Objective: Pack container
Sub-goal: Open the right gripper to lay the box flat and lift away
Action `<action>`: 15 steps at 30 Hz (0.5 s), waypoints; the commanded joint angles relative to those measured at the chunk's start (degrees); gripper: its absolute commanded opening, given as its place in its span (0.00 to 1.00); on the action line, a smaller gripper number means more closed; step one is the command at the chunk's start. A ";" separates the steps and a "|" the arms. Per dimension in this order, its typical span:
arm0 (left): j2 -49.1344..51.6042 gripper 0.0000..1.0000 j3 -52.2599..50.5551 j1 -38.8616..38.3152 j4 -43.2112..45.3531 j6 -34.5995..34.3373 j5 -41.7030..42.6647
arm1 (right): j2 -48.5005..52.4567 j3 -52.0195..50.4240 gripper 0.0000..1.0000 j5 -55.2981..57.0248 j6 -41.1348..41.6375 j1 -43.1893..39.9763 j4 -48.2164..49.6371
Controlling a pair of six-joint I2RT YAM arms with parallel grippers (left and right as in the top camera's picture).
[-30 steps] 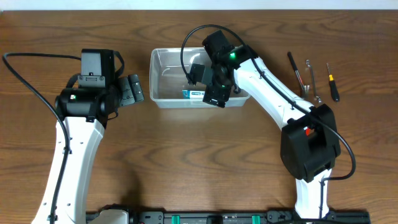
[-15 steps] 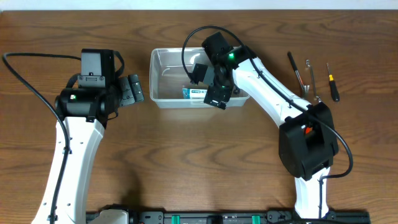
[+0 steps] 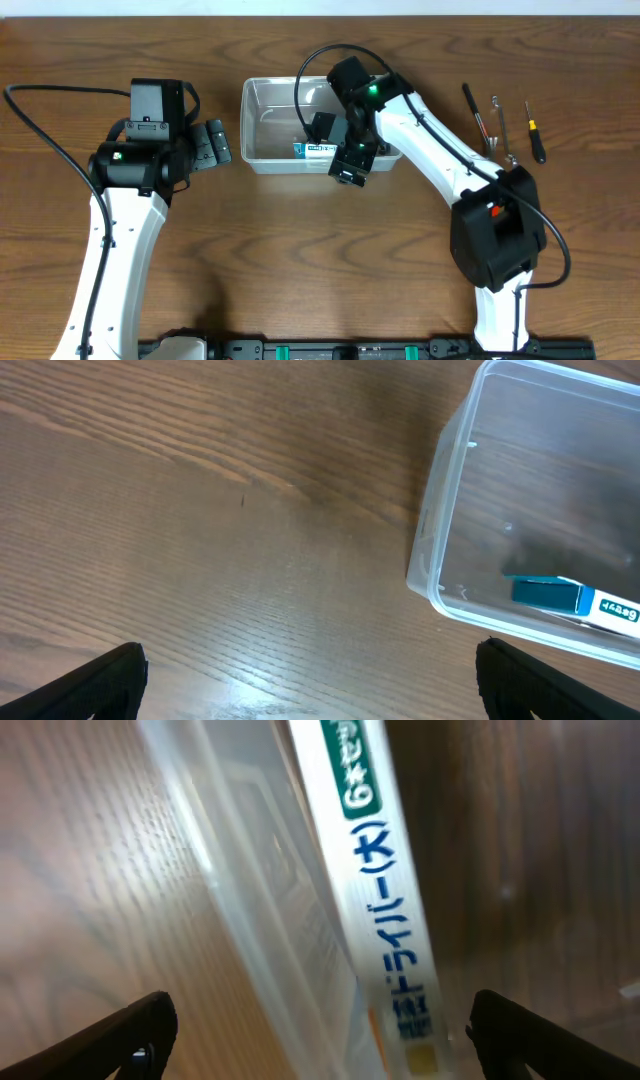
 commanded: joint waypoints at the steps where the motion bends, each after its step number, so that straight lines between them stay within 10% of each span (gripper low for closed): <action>1: 0.02 0.98 0.68 0.28 -0.20 -0.28 -0.90 | -5.62 4.24 0.97 -2.01 5.14 0.24 -0.15; 15: 0.02 0.98 0.68 0.28 -0.17 -0.28 -0.90 | -11.15 12.39 0.98 4.66 19.61 -1.18 -4.02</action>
